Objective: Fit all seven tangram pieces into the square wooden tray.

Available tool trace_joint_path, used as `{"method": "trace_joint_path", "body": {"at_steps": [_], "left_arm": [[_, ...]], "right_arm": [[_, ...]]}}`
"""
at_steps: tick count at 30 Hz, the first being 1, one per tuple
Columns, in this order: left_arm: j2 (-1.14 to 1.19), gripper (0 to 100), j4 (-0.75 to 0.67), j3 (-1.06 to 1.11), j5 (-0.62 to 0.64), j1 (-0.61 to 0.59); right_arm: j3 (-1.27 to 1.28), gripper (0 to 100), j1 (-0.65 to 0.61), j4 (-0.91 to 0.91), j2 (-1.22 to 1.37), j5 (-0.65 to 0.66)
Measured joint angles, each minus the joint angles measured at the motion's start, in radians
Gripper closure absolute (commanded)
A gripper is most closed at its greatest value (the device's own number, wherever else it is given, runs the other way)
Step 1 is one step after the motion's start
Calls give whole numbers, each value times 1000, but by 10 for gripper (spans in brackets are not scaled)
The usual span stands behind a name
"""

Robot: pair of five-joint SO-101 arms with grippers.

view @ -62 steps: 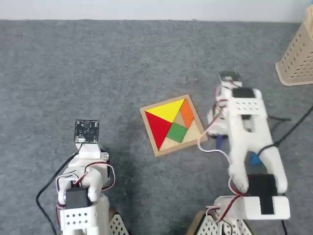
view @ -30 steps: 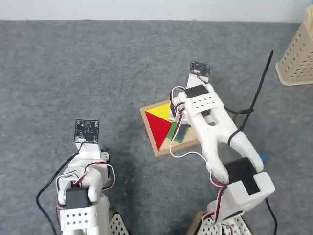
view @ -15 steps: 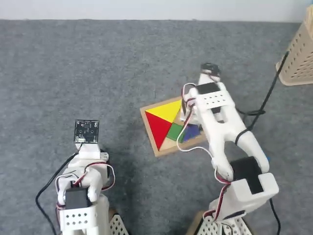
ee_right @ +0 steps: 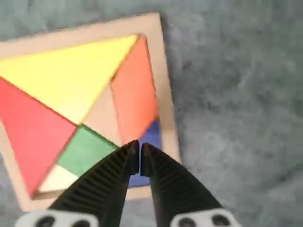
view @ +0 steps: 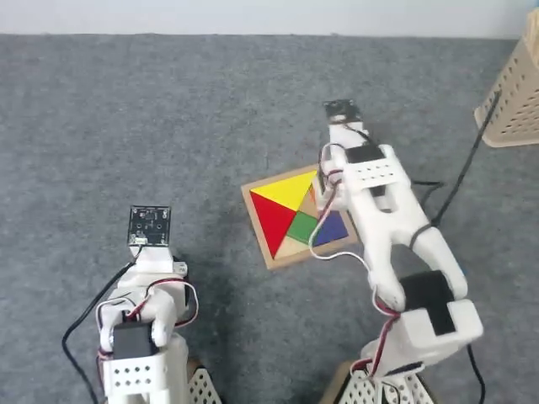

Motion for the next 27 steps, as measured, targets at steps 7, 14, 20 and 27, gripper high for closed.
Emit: {"method": "trace_joint_path", "body": {"at_steps": [7, 14, 20, 27], "left_arm": [[0, 988, 0, 0, 0, 0], [0, 988, 0, 0, 0, 0], [0, 988, 0, 0, 0, 0], [0, 988, 0, 0, 0, 0]], "right_arm": [[91, 980, 239, 123, -209, 213], [130, 843, 552, 348, -250, 603], [130, 840, 657, 427, -250, 941], [161, 838, 695, 425, -250, 1165]]}}
